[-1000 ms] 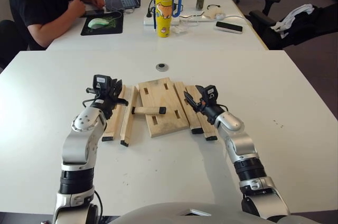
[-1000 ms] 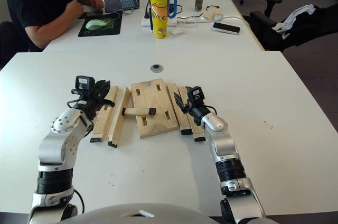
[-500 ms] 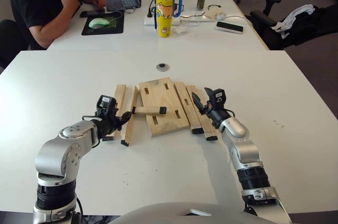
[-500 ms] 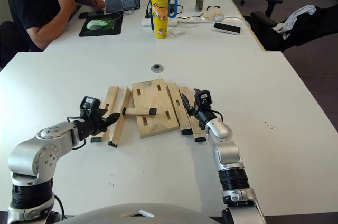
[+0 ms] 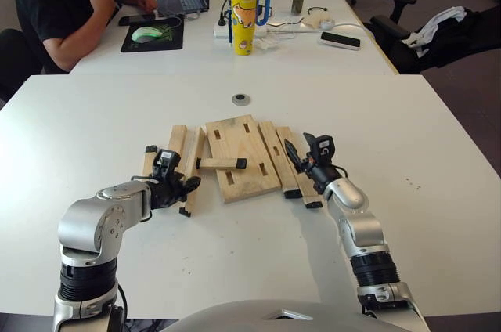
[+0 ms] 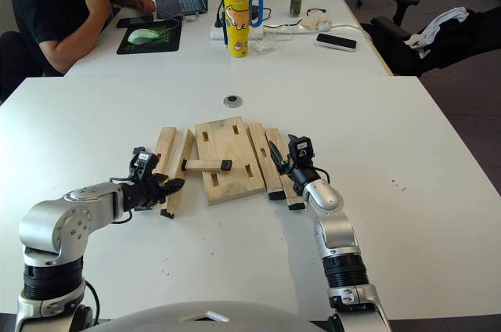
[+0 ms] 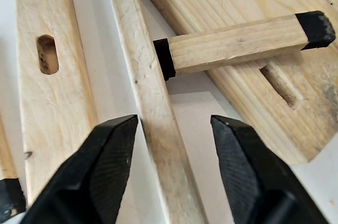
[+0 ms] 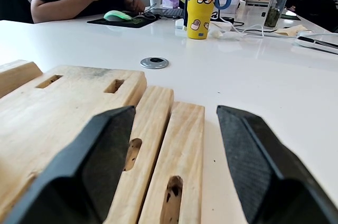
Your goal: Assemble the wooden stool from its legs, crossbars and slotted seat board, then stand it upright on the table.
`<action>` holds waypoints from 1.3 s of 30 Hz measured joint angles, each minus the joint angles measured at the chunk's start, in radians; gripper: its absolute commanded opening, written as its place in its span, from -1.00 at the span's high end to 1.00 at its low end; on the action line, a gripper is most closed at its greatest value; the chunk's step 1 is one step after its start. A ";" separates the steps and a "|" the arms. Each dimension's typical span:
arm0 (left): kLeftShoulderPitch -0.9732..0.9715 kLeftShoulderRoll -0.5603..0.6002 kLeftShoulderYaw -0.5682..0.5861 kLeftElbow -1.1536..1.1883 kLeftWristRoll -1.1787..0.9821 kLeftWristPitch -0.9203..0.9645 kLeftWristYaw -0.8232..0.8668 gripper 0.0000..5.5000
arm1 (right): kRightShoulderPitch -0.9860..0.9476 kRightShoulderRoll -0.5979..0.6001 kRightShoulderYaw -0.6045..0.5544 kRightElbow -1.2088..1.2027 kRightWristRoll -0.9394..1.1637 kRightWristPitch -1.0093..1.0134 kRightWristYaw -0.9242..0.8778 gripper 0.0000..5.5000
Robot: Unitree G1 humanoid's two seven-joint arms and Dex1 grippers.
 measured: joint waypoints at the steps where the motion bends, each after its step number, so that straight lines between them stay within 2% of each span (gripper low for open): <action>1: 0.000 0.000 -0.003 0.002 0.000 -0.002 0.000 0.35 | -0.002 0.000 0.000 0.001 -0.004 0.000 0.000 -0.05; 8: 0.012 0.023 -0.004 0.051 0.025 -0.087 -0.002 0.64 | -0.017 0.002 -0.010 0.001 -0.007 0.023 0.000 -0.05; 16: 0.016 0.033 -0.006 0.100 0.031 -0.159 -0.029 0.65 | -0.043 0.006 -0.050 -0.003 0.020 0.036 -0.002 -0.05; 19: -0.017 0.003 0.028 0.146 0.015 -0.159 -0.028 0.65 | -0.042 0.006 -0.064 -0.003 0.034 0.042 -0.001 -0.05; 23: -0.151 -0.063 0.146 0.210 -0.065 -0.175 -0.035 0.65 | -0.039 0.005 -0.094 -0.005 0.081 0.056 0.022 -0.28; 25: -0.218 -0.075 0.187 0.240 -0.114 -0.191 -0.060 0.65 | -0.035 0.008 -0.117 -0.010 0.144 0.069 0.057 -0.38; 29: -0.275 -0.084 0.245 0.326 -0.268 -0.176 -0.185 0.65 | -0.035 0.022 -0.240 -0.058 0.434 0.181 0.154 -0.56; 33: -0.331 -0.071 0.298 0.477 -0.406 -0.147 -0.338 0.65 | -0.046 -0.006 -0.360 -0.091 0.759 0.379 0.243 -0.83; 35: -0.377 -0.023 0.311 0.607 -0.486 -0.110 -0.466 0.65 | -0.066 -0.072 -0.407 -0.099 0.930 0.531 0.299 -0.93; 39: -0.436 0.048 0.280 0.737 -0.554 -0.049 -0.646 0.65 | -0.144 -0.119 -0.454 -0.077 1.099 0.669 0.306 -0.94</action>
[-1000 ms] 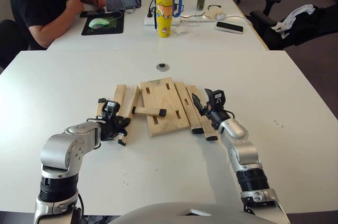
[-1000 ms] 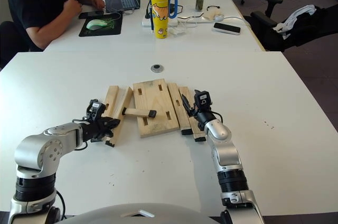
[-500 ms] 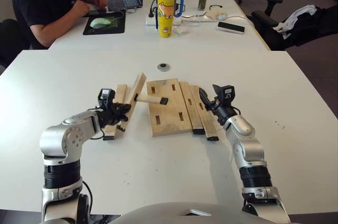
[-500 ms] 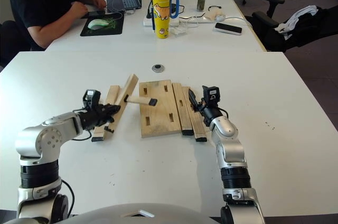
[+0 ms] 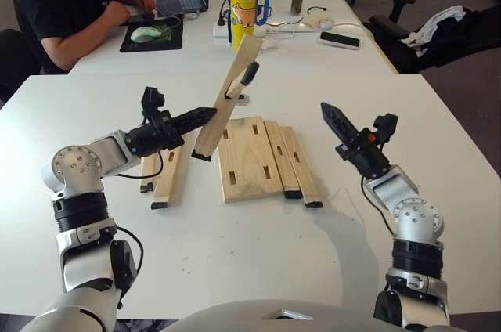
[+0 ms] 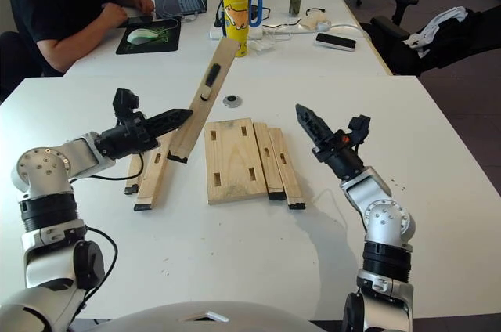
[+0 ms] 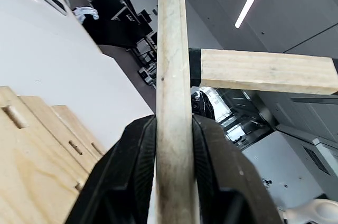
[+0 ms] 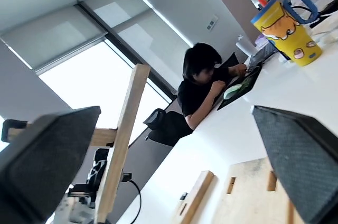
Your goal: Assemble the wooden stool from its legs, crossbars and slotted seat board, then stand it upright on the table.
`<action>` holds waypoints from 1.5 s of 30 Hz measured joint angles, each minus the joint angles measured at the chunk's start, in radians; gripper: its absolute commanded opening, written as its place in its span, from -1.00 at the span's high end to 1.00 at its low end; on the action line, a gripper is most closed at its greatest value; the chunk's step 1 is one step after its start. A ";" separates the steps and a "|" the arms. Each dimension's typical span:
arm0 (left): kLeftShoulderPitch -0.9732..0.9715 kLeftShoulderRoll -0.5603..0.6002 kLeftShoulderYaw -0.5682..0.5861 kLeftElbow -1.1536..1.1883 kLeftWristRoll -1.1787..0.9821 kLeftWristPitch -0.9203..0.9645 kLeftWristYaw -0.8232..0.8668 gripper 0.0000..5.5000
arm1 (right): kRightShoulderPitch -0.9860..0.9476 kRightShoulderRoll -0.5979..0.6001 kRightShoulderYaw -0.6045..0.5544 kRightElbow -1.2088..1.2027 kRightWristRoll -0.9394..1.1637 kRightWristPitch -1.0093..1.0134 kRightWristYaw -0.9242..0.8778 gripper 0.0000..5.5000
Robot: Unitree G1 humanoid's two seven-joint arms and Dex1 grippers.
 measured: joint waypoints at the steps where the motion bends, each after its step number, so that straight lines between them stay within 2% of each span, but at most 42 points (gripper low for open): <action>1: -0.009 0.008 -0.021 0.015 -0.007 0.011 -0.037 0.65 | -0.014 0.002 0.000 0.008 0.030 0.026 -0.009 -0.94; 10: 0.011 0.022 -0.190 0.002 -0.002 -0.004 -0.175 0.65 | -0.098 0.062 -0.003 0.039 0.256 0.152 -0.165 -0.94; 17: 0.040 0.045 -0.254 -0.022 0.008 -0.026 -0.218 0.65 | -0.098 0.065 0.058 0.004 0.292 0.203 -0.225 -0.94; 22: 0.041 0.051 -0.287 -0.043 0.008 -0.031 -0.228 0.65 | -0.098 0.066 0.079 -0.008 0.296 0.217 -0.229 -0.65; 45: 0.088 0.069 -0.294 -0.065 0.020 -0.068 -0.205 0.65 | -0.098 0.051 0.109 0.008 0.256 0.216 -0.218 0.61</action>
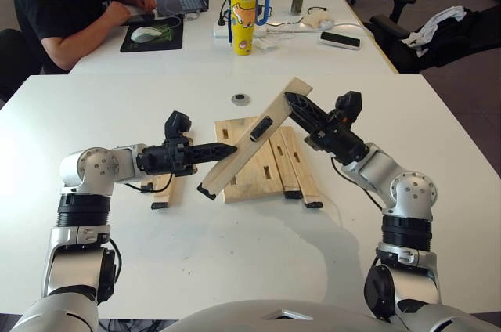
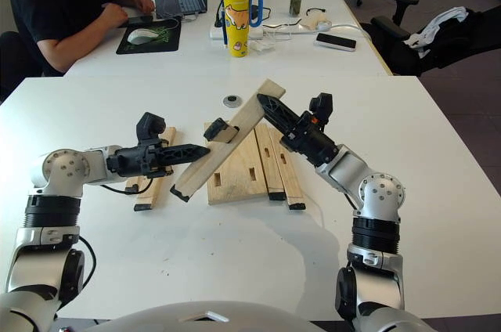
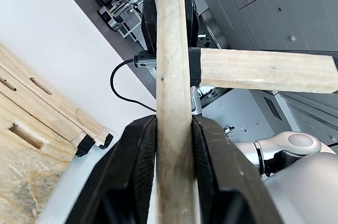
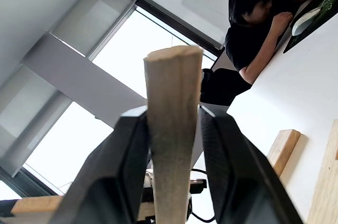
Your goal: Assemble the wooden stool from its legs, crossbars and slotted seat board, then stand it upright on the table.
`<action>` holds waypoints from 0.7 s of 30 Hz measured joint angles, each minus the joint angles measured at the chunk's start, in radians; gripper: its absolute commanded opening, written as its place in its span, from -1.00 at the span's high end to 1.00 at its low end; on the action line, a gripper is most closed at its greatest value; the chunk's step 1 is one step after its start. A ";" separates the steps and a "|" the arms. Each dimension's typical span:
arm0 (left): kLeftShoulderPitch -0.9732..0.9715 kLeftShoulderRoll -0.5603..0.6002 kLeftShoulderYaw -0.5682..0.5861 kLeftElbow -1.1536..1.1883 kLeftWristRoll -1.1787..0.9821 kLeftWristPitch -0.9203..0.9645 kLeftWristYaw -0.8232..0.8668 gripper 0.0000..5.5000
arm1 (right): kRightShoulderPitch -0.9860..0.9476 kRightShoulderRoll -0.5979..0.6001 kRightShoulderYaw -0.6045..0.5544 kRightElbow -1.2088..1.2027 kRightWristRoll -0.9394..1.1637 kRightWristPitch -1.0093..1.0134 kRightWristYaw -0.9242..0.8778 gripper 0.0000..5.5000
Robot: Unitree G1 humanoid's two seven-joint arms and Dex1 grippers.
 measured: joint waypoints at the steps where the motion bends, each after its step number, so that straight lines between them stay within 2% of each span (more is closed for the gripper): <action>1: 0.007 0.000 -0.002 -0.009 0.002 -0.005 0.001 0.51 | 0.000 0.002 0.001 0.003 -0.002 0.000 0.000 0.62; 11: 0.015 -0.033 0.045 -0.012 -0.003 -0.028 0.062 -0.02 | 0.002 -0.003 -0.006 0.036 -0.036 -0.002 -0.010 0.62; 16: -0.027 -0.037 0.117 0.106 0.079 -0.205 0.160 -0.03 | 0.003 -0.055 -0.033 0.058 -0.055 -0.001 0.005 0.62; 18: -0.036 -0.020 0.156 0.108 0.121 -0.307 0.188 -0.03 | 0.003 -0.134 -0.105 0.094 -0.064 -0.012 0.020 0.62; 21: 0.047 -0.011 0.081 -0.047 0.225 -0.454 0.182 -0.03 | -0.027 -0.225 -0.200 0.181 -0.077 -0.047 0.046 0.62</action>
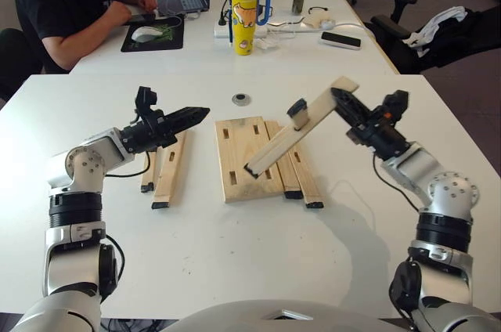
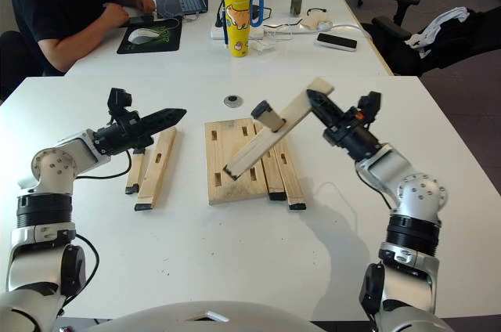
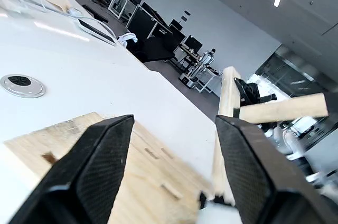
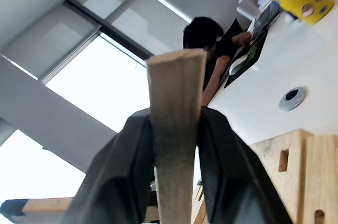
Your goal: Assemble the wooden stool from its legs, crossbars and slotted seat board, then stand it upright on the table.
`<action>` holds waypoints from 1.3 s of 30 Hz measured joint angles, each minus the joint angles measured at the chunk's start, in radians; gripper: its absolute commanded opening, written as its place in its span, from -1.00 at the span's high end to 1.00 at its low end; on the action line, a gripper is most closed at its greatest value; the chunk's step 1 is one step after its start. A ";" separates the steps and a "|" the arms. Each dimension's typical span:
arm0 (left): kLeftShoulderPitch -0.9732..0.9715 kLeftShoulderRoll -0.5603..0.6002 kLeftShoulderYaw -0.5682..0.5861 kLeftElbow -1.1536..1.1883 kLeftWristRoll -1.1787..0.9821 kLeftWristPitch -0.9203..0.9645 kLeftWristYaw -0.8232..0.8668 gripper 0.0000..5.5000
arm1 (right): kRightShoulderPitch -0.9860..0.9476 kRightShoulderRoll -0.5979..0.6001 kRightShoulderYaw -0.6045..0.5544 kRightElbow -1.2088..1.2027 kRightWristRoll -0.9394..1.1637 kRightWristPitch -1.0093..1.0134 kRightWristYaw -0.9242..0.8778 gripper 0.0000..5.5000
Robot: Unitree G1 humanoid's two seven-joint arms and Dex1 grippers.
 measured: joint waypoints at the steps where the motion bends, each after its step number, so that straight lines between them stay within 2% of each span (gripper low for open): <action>1: 0.046 -0.004 -0.044 -0.067 0.036 -0.049 -0.005 -0.03 | -0.019 -0.034 -0.029 0.041 -0.007 -0.022 0.004 0.62; 5: 0.187 -0.015 -0.294 -0.258 0.268 -0.324 -0.038 -0.03 | -0.104 -0.121 -0.125 0.185 -0.066 -0.124 0.018 0.62; 10: 0.199 -0.012 -0.524 -0.217 0.600 -0.631 0.009 -0.03 | -0.122 -0.121 -0.136 0.210 -0.090 -0.156 0.030 0.62; 18: 0.182 -0.024 -0.659 -0.111 0.923 -0.810 0.150 -0.03 | -0.117 -0.004 -0.114 0.110 -0.115 -0.149 -0.042 0.62; 22: 0.178 -0.033 -0.695 -0.094 1.034 -0.817 0.222 -0.03 | -0.116 0.030 -0.106 0.075 -0.117 -0.142 -0.074 0.62; 30: 0.177 -0.131 -0.695 -0.112 1.114 -0.609 0.329 -0.03 | -0.086 0.097 -0.006 -0.043 -0.211 -0.155 -0.116 0.62; 34: 0.188 -0.165 -0.695 -0.143 1.126 -0.519 0.339 -0.03 | -0.057 0.194 0.066 -0.119 -0.295 -0.212 -0.182 0.62; 39: 0.197 -0.203 -0.695 -0.170 1.131 -0.426 0.364 -0.03 | -0.015 0.258 0.110 -0.232 -0.375 -0.250 -0.276 0.62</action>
